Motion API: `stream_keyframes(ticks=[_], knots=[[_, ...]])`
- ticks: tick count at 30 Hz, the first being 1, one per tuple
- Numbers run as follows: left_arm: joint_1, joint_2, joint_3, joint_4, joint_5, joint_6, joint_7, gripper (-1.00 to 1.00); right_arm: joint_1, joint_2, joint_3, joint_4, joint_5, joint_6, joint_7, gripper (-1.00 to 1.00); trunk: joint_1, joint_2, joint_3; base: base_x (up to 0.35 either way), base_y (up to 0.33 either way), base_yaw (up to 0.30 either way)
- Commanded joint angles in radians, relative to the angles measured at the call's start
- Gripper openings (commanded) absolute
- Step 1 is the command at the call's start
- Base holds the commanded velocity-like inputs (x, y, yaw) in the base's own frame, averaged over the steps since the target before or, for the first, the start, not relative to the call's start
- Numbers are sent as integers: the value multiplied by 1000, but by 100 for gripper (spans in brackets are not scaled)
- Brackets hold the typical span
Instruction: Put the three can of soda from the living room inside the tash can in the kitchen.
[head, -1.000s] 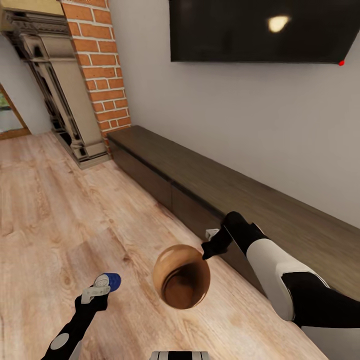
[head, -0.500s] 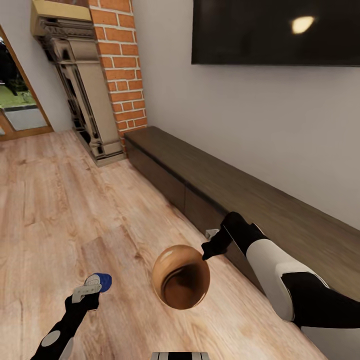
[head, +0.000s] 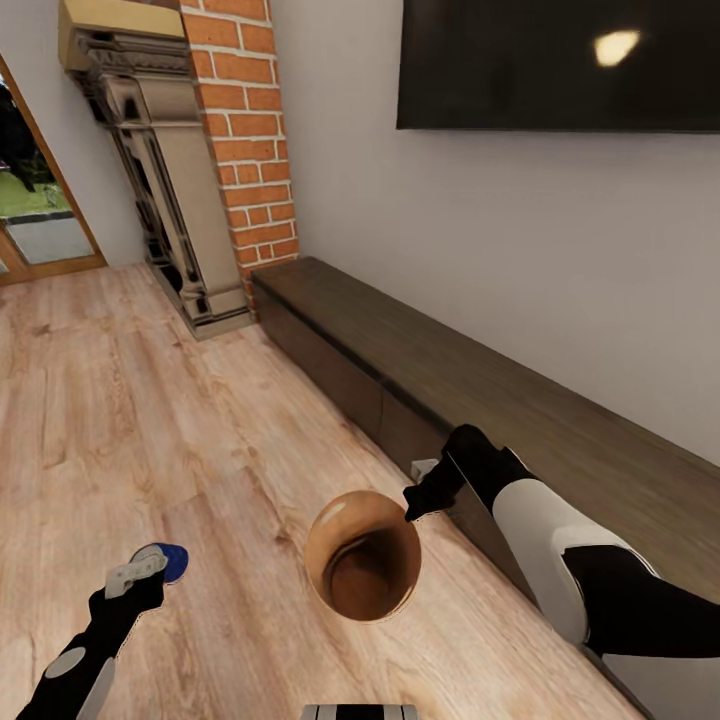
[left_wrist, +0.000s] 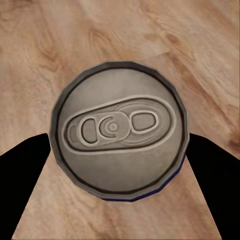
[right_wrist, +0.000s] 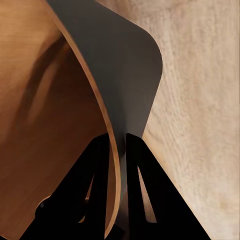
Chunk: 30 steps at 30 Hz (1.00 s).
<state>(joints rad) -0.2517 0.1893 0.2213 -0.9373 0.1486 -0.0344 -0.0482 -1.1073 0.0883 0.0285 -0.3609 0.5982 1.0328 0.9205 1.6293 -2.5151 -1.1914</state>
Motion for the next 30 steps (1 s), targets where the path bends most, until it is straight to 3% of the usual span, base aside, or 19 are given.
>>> stream_keyframes(ticks=[1, 10, 24, 30], knots=[[0, 0, 2, -1, 0, 0, -1, -100, 0, 0, -6, 0, -32, 14, 5, -100, 0, 0, 0, 240, 208, 0], [3, -7, 6, -35, 0, -20, -5, -100, 10, 0, -6, 0, -31, 14, -1, -100, 0, 0, 0, 100, 102, 0], [3, -7, 6, -41, 0, -31, -5, -100, 19, 0, -6, 0, -31, 14, -7, -100, 0, 0, 0, -241, 159, 3], [3, -8, 6, -52, -1, -32, -5, -100, 30, 3, -5, 1, -38, 14, -81, -100, 0, 0, 2, -217, 140, 193]])
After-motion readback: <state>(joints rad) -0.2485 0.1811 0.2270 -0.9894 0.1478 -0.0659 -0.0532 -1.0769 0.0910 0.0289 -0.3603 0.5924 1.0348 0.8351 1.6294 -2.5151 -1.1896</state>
